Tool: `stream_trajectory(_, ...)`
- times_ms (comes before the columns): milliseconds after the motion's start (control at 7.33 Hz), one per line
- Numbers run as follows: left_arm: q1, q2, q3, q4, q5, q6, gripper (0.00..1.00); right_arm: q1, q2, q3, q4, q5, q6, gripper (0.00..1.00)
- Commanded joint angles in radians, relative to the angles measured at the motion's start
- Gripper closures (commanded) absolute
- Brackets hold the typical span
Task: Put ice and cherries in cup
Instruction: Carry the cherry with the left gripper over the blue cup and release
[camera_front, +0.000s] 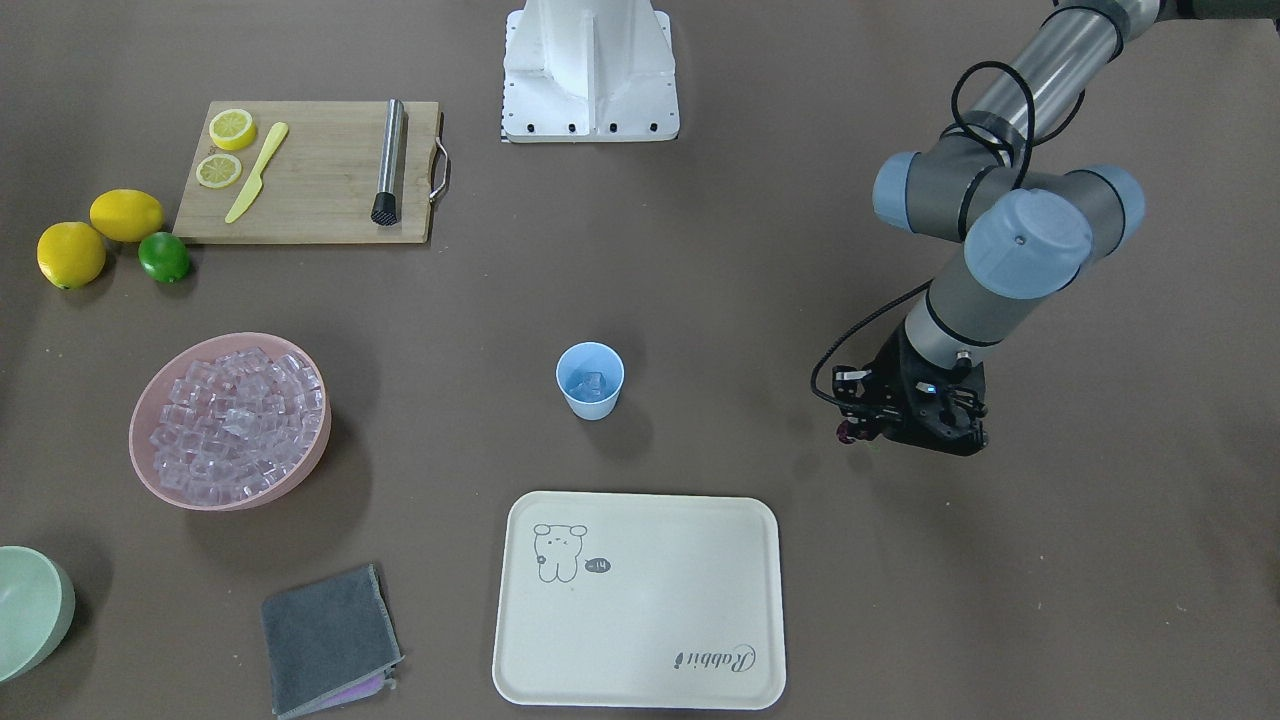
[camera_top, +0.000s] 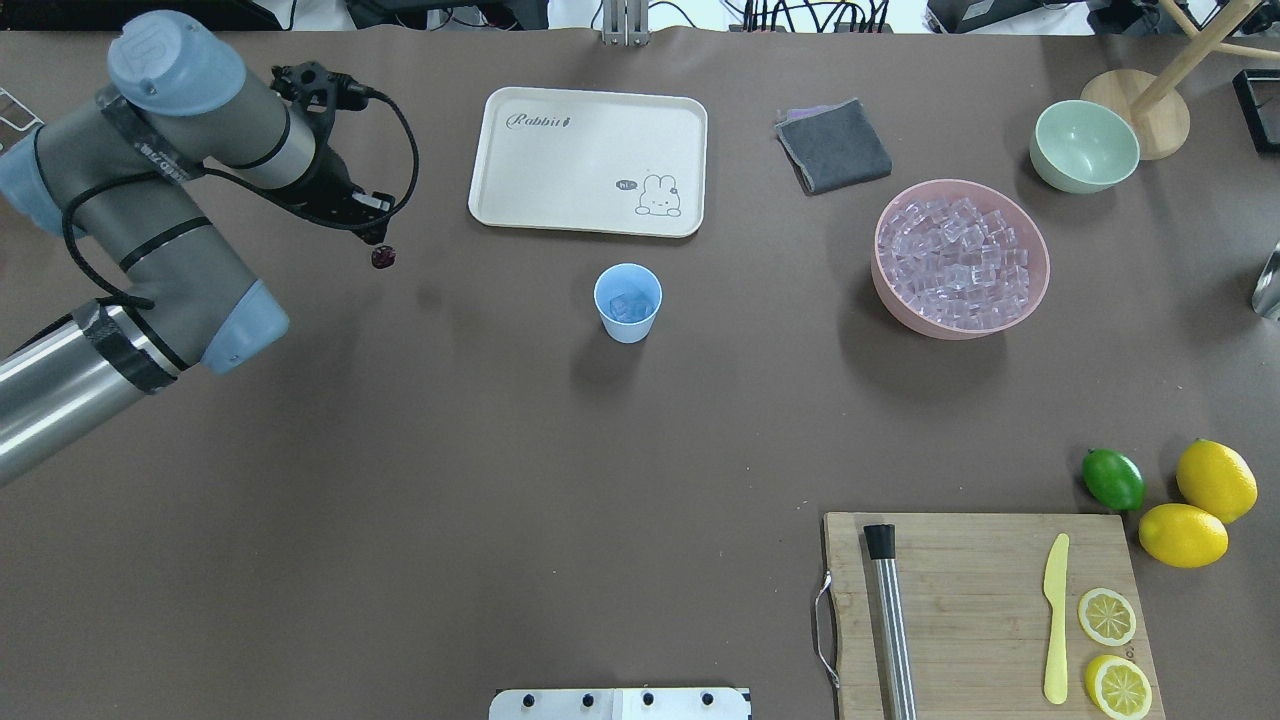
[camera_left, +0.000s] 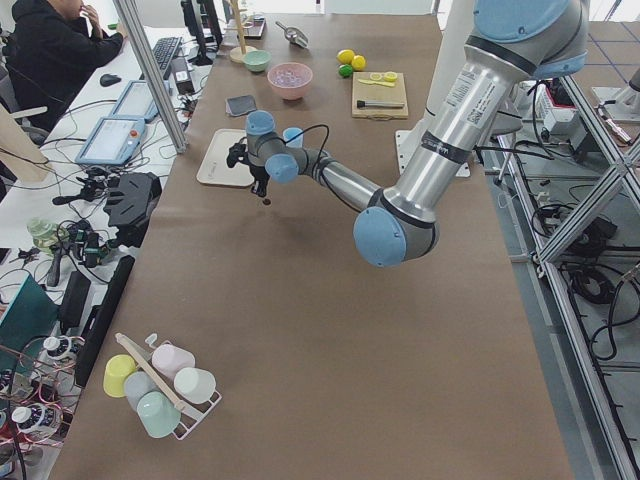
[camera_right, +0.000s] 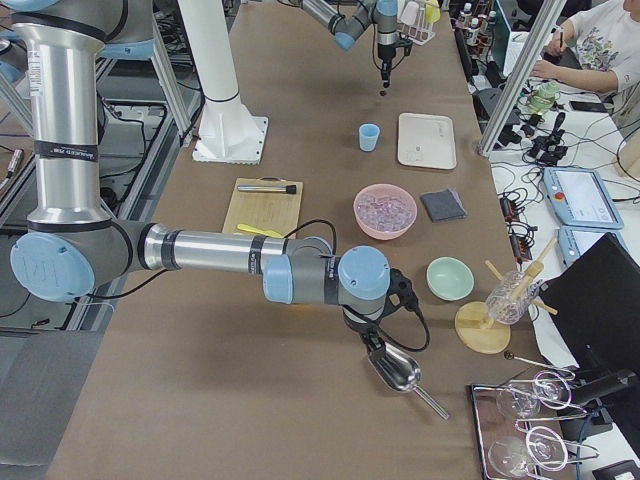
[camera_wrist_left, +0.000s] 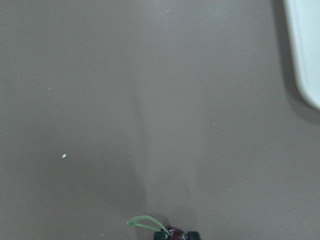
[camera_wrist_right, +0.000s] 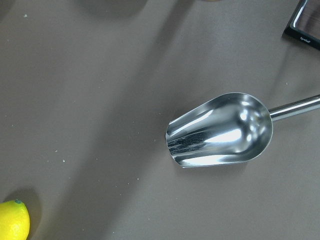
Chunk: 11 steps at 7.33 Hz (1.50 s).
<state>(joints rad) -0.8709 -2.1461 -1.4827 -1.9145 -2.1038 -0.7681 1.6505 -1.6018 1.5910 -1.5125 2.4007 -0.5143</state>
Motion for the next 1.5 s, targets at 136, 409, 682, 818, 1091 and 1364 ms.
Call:
stream_trajectory(136,0.062,-0.159,-0.062,0.034,-0.007,-0.156,1.0,0.0,0.0,0.004,0.0,0.0,0.0,0.01)
stream_trajectory(409,0.09,-0.222,-0.088,0.035,0.004,-0.195,1.0,0.0,-0.001,-0.022,0.0,0.0,-0.001,0.01)
stream_trajectory(682,0.146,-0.264,-0.108,0.034,0.104,-0.272,1.0,0.0,-0.003,-0.055,0.002,-0.002,-0.006,0.01)
stream_trajectory(818,0.167,-0.258,-0.11,0.034,0.146,-0.269,1.0,0.0,-0.004,-0.057,0.0,0.0,-0.006,0.01)
stream_trajectory(1091,0.196,-0.229,-0.094,-0.003,0.206,-0.231,1.0,0.0,0.0,-0.066,0.002,-0.006,-0.01,0.01)
stream_trajectory(1364,0.216,-0.23,-0.093,-0.008,0.208,-0.238,1.0,0.0,0.003,-0.06,0.002,-0.005,-0.004,0.01)
